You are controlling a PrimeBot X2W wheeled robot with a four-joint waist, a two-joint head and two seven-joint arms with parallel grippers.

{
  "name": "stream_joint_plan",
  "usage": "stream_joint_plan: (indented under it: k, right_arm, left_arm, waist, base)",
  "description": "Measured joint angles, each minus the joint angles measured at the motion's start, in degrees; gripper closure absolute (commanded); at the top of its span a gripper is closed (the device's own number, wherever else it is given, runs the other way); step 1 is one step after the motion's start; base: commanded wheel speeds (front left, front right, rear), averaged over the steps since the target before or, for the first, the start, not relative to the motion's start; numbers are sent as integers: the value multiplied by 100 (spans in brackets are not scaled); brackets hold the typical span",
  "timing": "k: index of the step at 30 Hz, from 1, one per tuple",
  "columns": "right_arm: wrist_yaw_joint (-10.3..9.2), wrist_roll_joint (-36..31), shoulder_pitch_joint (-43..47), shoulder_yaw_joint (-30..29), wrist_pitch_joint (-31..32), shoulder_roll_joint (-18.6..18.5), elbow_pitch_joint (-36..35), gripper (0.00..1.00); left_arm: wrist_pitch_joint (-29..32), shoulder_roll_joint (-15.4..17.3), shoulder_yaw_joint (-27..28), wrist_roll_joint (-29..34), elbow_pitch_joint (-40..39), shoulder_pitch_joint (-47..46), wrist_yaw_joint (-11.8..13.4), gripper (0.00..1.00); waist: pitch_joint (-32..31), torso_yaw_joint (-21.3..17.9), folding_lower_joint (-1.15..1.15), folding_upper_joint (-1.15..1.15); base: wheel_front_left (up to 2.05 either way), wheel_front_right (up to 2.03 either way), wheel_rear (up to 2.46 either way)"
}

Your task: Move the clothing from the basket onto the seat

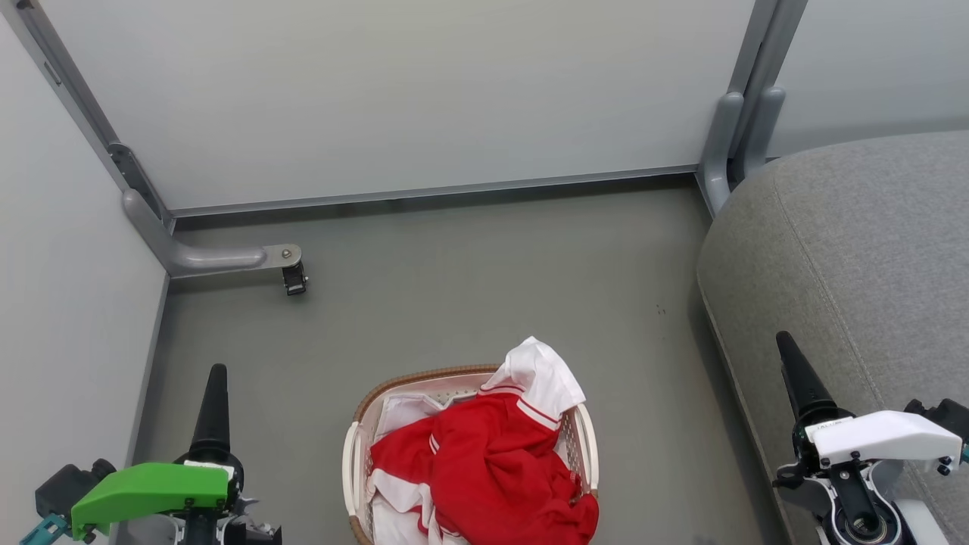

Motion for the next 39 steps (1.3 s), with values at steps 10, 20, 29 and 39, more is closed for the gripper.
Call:
stream_joint_plan:
  k: [10, 20, 29, 39]
  right_arm:
    - [0, -1046, -32, 199, -220, -121, 65, 0]
    - [0, -2053, -43, 365, -426, -154, 119, 0]
    - [1, -2818, -63, 569, -601, -216, 172, 0]
    - [1, -3586, -88, 821, -771, -310, 259, 0]
  left_arm:
    - [-211, 64, -205, 1077, 48, 1, 0, 0]
    - [-422, 152, -321, 2064, 157, 3, 0, 0]
    - [-591, 163, -375, 2887, 181, 18, -1, 0]
    - [-754, 168, -410, 3728, 220, 54, -1, 0]
  waist:
    - [-4, 10, 0, 0]
    - [-6, 29, 0, 0]
    - [-9, 37, 0, 0]
    - [-33, 39, 0, 0]
  base:
    - [0, 0, 0]
    - [0, 0, 0]
    - [0, 0, 0]
    - [0, 0, 0]
